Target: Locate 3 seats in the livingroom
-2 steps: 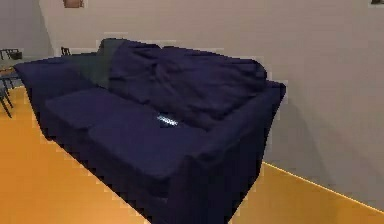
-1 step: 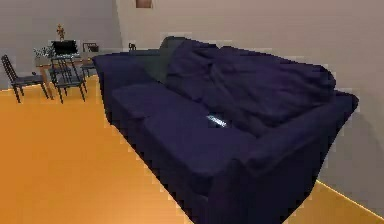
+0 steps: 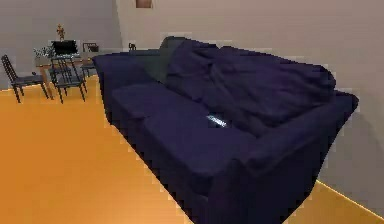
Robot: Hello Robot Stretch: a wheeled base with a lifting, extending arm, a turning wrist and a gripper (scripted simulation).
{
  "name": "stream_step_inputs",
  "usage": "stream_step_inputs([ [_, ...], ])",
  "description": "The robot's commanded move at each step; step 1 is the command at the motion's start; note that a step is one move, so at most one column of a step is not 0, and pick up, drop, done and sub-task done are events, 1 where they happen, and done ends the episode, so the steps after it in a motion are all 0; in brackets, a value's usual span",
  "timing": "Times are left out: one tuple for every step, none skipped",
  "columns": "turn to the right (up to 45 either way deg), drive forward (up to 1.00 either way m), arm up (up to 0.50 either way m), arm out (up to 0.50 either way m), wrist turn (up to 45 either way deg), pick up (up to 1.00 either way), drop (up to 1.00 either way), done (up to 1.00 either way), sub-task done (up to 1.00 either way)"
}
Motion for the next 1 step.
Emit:
stream_step_inputs([
  [-39.0, 0.0, 0.0, 0.0, 0.0, 0.0, 0.0, 0.0, 0.0],
])
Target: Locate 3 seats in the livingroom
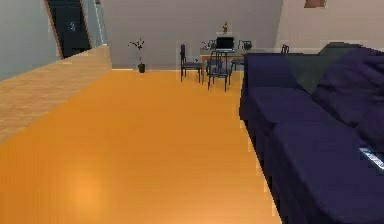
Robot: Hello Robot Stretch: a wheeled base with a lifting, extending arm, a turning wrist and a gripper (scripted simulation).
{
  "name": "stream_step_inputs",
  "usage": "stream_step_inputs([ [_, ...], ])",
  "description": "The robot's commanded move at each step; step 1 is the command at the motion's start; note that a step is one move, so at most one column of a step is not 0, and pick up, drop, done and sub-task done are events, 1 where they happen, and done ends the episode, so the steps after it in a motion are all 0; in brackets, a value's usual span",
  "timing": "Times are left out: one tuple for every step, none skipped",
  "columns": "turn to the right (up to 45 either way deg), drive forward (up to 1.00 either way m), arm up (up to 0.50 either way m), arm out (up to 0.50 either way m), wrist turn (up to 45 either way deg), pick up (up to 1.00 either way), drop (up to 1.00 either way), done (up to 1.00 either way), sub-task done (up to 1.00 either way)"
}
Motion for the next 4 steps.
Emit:
stream_step_inputs([
  [0.0, 1.0, 0.0, 0.0, 0.0, 0.0, 0.0, 0.0, 0.0],
  [0.0, 1.0, 0.0, 0.0, 0.0, 0.0, 0.0, 0.0, 0.0],
  [0.0, 1.0, 0.0, 0.0, 0.0, 0.0, 0.0, 0.0, 0.0],
  [-3.0, 0.0, 0.0, 0.0, 0.0, 0.0, 0.0, 0.0, 0.0],
])
